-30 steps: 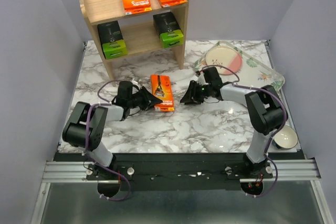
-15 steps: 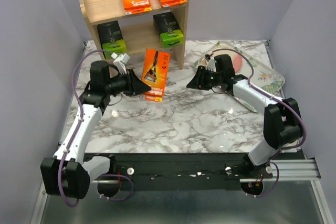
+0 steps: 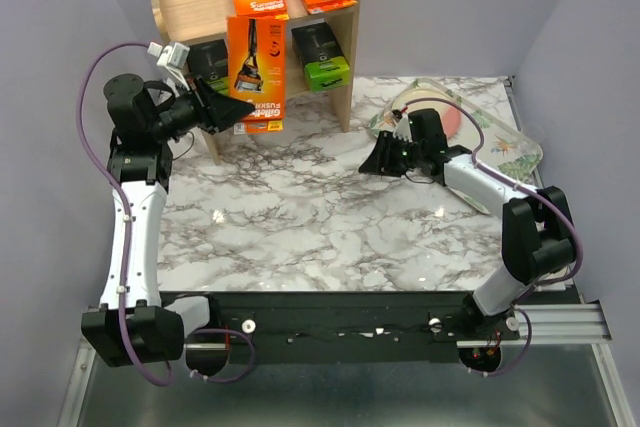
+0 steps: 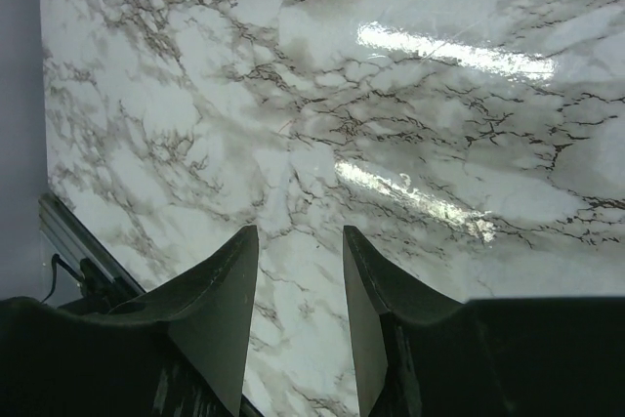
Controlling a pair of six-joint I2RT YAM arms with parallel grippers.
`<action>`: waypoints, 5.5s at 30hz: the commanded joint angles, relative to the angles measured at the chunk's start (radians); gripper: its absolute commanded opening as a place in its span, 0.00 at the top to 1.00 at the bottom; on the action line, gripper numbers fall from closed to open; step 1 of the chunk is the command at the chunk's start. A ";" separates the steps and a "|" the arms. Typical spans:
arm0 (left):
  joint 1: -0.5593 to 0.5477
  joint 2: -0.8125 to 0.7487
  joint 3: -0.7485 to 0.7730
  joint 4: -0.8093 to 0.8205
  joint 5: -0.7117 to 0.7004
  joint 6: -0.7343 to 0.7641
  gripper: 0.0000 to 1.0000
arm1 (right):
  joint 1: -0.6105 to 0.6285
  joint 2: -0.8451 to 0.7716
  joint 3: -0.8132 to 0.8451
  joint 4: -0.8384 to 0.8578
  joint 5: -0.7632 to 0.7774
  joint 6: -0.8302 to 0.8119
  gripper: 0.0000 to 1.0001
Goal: Place and organize the shaving razors onto the shelf
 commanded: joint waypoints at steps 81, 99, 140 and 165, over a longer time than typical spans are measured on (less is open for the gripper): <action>0.292 0.356 0.346 0.281 -0.055 -0.848 0.31 | 0.290 0.157 0.680 0.192 -0.241 -0.230 0.38; 0.294 0.205 0.130 0.198 -0.054 -0.842 0.39 | 0.292 0.136 0.615 0.195 -0.235 -0.215 0.38; 0.199 0.195 0.467 -0.414 -0.485 -1.057 1.00 | 0.300 0.137 0.542 0.185 -0.176 -0.233 0.37; 0.169 0.299 0.562 -0.370 -0.520 -1.114 1.00 | 0.310 0.131 0.509 0.178 -0.152 -0.259 0.36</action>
